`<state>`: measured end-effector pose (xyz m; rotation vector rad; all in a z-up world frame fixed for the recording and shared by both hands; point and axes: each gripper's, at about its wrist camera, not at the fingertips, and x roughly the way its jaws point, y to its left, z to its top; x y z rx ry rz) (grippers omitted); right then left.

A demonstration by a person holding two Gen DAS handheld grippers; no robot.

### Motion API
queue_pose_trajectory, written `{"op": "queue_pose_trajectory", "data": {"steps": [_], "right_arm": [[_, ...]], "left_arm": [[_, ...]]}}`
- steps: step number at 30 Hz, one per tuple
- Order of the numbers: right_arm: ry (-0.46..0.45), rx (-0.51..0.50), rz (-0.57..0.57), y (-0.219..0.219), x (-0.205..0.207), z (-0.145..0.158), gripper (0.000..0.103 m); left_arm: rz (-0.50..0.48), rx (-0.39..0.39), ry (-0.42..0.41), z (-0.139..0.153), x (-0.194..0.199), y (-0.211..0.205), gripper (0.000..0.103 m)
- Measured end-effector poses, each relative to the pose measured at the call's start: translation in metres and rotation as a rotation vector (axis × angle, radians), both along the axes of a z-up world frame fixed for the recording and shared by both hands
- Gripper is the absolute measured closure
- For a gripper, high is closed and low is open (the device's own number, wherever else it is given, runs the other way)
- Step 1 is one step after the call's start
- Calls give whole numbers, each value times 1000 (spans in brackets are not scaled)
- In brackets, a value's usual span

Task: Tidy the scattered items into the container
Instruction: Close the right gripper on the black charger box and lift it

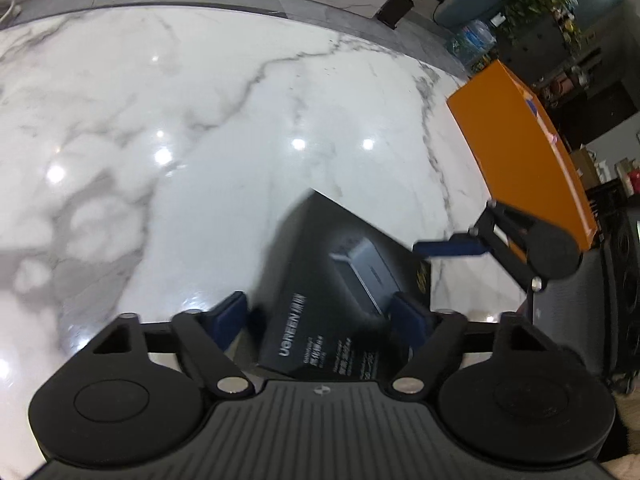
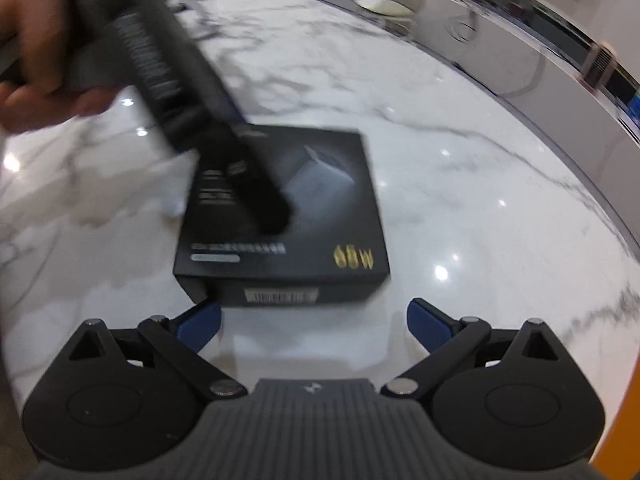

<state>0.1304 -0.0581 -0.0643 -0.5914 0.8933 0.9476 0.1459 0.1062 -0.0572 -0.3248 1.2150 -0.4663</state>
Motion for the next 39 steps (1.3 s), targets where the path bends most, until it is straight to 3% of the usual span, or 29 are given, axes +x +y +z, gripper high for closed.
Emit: {"op": "queue_pose_trajectory", "data": {"steps": [3, 5, 10, 15, 27, 33, 35, 39], "right_arm": [[3, 15, 29, 8, -8, 0, 2], [51, 34, 25, 12, -9, -2, 1], [73, 33, -57, 23, -14, -3, 0], [4, 19, -98, 35, -27, -7, 0], [36, 23, -83, 30, -29, -1, 0], [-11, 63, -88, 34, -36, -4, 0], [-2, 69, -81, 35, -37, 1, 1], [-80, 105, -61, 36, -36, 25, 1]], "left_arm": [[23, -6, 20, -1, 1, 7, 26], [25, 3, 25, -3, 0, 8, 26], [8, 31, 31, -4, 1, 3, 13], [0, 53, 31, -5, -1, 0, 5], [-2, 20, 52, -8, -3, 5, 3], [15, 29, 64, -7, -5, 11, 3], [17, 22, 58, -2, -7, 13, 3], [24, 9, -20, 31, -6, 19, 4]]}}
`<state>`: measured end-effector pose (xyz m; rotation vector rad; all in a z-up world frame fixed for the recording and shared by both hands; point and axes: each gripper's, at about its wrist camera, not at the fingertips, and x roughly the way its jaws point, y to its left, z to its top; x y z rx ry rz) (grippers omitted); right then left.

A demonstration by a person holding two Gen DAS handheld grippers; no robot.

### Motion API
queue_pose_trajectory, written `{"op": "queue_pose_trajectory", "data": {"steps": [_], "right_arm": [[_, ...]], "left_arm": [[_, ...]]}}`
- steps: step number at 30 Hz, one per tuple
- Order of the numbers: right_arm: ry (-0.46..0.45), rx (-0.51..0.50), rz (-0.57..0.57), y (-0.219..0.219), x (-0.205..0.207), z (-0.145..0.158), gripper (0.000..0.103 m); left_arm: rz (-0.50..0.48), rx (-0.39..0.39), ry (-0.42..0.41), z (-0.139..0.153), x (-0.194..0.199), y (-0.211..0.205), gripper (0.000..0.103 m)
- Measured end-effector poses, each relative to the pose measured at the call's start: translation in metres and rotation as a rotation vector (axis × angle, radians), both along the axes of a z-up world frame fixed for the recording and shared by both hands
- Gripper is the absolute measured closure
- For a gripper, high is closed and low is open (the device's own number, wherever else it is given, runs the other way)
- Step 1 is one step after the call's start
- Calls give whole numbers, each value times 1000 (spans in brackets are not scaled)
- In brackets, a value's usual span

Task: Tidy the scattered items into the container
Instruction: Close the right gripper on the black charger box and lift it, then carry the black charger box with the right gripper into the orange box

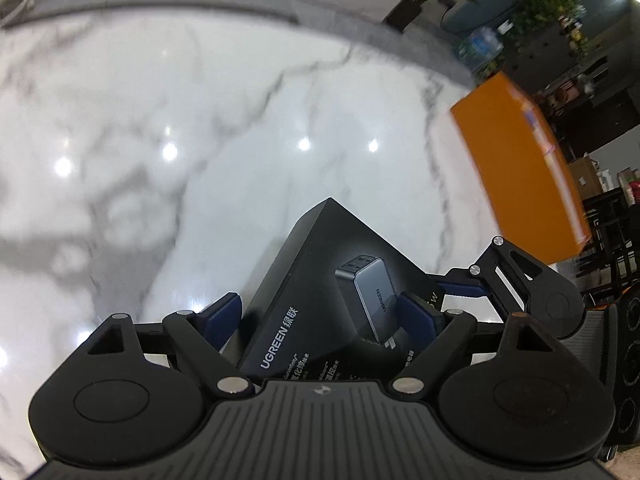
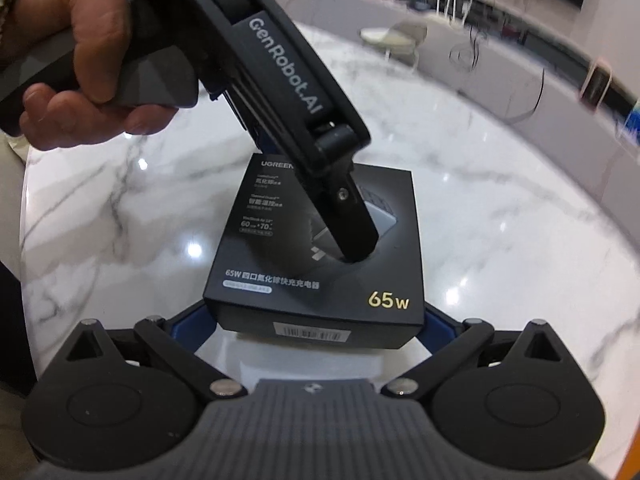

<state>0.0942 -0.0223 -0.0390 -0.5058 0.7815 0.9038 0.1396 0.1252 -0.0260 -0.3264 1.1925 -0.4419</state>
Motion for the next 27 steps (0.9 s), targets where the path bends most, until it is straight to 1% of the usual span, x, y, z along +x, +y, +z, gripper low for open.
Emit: {"op": "queue_pose_trajectory", "data": {"steps": [3, 6, 8, 12, 17, 19, 21, 22, 24, 27], "right_arm": [[-62, 31, 2, -3, 1, 27, 1], [-144, 64, 15, -1, 7, 56, 1], [-203, 101, 21, 3, 12, 76, 1], [-313, 194, 23, -2, 5, 117, 1], [-456, 306, 12, -18, -7, 167, 1], [-505, 339, 5, -27, -13, 181, 1], [-576, 343, 1, -38, -21, 192, 1], [-598, 341, -4, -46, -24, 195, 0], [-609, 342, -24, -65, -28, 201, 1], [-615, 322, -69, -91, -33, 202, 1]], "left_arm": [[9, 25, -81, 37, 1, 0, 4], [8, 85, -148, 80, 4, -3, 4], [-22, 144, -181, 114, 4, -8, 4], [-73, 275, -252, 184, -1, -25, 4], [-103, 417, -367, 261, -20, -63, 4], [-123, 456, -401, 282, -27, -82, 4], [-149, 486, -424, 297, -32, -103, 4], [-167, 500, -433, 301, -34, -116, 4], [-200, 511, -451, 304, -35, -140, 4], [-237, 495, -462, 298, -31, -170, 4]]}}
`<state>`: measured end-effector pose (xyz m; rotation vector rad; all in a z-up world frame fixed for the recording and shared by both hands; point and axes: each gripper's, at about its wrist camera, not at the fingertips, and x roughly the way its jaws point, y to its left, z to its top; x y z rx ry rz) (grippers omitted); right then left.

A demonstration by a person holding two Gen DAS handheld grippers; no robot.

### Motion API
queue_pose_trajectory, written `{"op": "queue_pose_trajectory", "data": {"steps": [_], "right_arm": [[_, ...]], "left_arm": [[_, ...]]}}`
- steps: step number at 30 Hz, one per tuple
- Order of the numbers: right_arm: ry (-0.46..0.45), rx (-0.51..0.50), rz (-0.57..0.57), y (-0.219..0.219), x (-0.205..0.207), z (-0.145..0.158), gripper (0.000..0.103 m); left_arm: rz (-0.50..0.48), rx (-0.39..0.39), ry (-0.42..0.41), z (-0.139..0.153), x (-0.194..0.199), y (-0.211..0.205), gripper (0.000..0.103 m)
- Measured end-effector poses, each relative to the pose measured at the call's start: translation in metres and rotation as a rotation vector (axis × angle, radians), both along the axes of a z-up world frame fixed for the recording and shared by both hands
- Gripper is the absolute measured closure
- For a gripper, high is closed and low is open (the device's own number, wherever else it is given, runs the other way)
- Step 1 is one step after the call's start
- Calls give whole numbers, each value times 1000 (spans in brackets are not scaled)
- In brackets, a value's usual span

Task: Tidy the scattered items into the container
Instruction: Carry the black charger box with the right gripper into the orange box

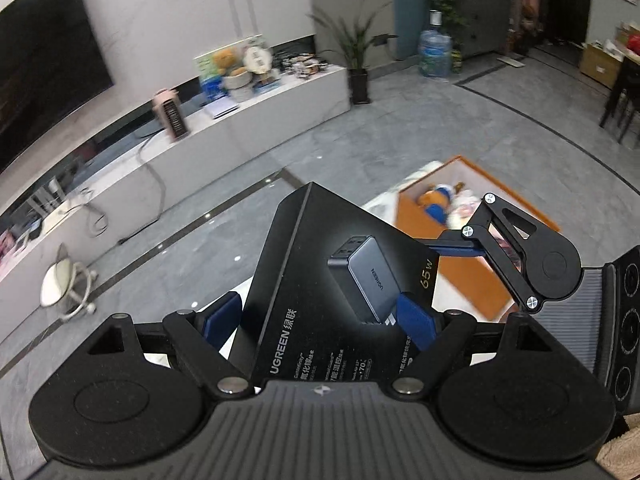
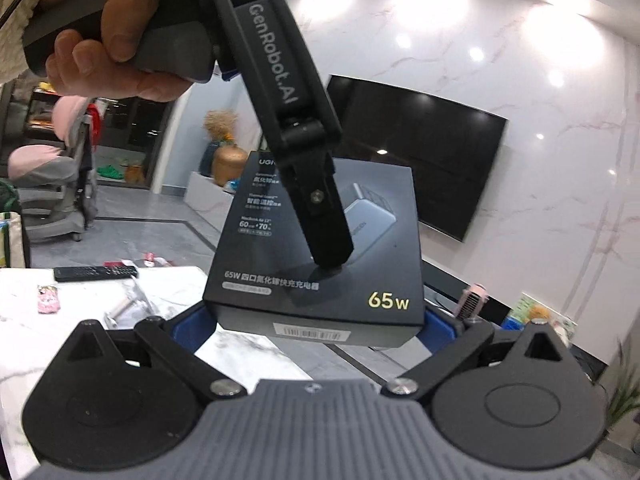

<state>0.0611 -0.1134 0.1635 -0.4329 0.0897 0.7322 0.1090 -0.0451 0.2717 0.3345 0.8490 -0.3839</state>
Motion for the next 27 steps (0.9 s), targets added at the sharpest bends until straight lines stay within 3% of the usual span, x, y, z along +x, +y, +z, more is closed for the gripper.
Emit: {"op": "queue_pose_trajectory", "data": {"steps": [8, 17, 20, 27], "right_arm": [[47, -48, -145, -66, -12, -18, 0], [169, -101, -354, -162, 10, -55, 0], [222, -70, -420, -195, 22, -63, 0], [380, -93, -617, -225, 48, -96, 0]], "left_arm": [[-153, -31, 49, -33, 28, -94, 4], [-303, -70, 114, -98, 73, -202, 4], [-321, -100, 122, -111, 90, -233, 8], [-325, -76, 148, -149, 103, -270, 10]]}}
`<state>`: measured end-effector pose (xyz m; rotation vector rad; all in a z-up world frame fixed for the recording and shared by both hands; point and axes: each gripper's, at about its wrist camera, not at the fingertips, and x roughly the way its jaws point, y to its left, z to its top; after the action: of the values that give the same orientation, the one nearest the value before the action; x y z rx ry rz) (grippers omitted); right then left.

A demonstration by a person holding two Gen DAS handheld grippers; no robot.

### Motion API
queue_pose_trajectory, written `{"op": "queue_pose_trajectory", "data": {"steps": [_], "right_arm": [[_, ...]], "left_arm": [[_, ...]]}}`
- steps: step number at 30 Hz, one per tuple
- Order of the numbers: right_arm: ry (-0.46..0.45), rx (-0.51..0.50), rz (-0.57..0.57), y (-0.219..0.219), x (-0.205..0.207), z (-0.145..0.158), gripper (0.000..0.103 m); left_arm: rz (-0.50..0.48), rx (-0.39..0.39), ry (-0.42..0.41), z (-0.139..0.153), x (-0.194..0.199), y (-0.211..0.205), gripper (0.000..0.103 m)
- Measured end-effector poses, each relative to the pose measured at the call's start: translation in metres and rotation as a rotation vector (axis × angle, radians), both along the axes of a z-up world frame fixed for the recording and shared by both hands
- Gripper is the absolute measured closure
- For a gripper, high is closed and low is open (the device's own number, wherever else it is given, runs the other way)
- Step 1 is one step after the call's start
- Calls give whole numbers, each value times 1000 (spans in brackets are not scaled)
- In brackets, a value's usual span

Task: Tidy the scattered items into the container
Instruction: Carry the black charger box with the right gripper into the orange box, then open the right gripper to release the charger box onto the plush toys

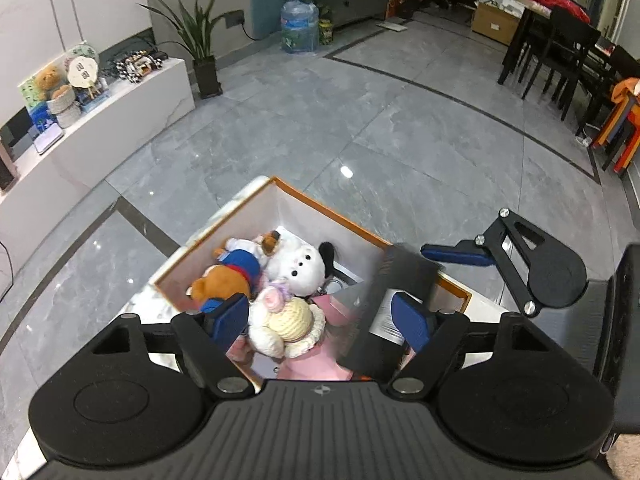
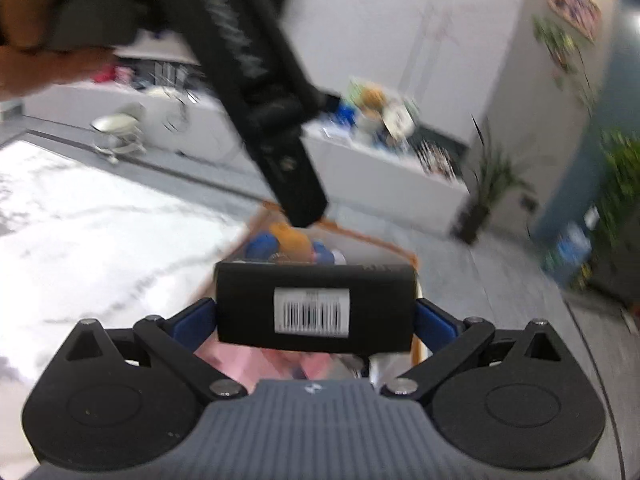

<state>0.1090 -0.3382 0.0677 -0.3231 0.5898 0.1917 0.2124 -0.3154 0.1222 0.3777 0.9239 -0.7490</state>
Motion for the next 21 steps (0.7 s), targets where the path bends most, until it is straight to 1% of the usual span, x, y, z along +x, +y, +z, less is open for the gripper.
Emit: {"op": "queue_pose_trajectory", "data": {"steps": [2, 4, 6, 10, 16, 21], "right_arm": [[3, 22, -2, 4, 2, -6, 0], [-5, 52, -15, -2, 6, -10, 0], [-10, 71, -30, -22, 2, -11, 0], [2, 68, -34, -22, 7, -20, 0], [12, 62, -21, -13, 20, -7, 0], [21, 59, -23, -12, 21, -6, 0]], "left_arm": [[3, 3, 14, -5, 2, 1, 10], [5, 3, 26, -11, 4, 1, 10], [8, 7, 37, -13, 5, 1, 10], [8, 14, 42, -14, 4, 4, 10], [16, 17, 36, -9, 1, 6, 10], [30, 22, 33, -7, 2, 12, 10]]}}
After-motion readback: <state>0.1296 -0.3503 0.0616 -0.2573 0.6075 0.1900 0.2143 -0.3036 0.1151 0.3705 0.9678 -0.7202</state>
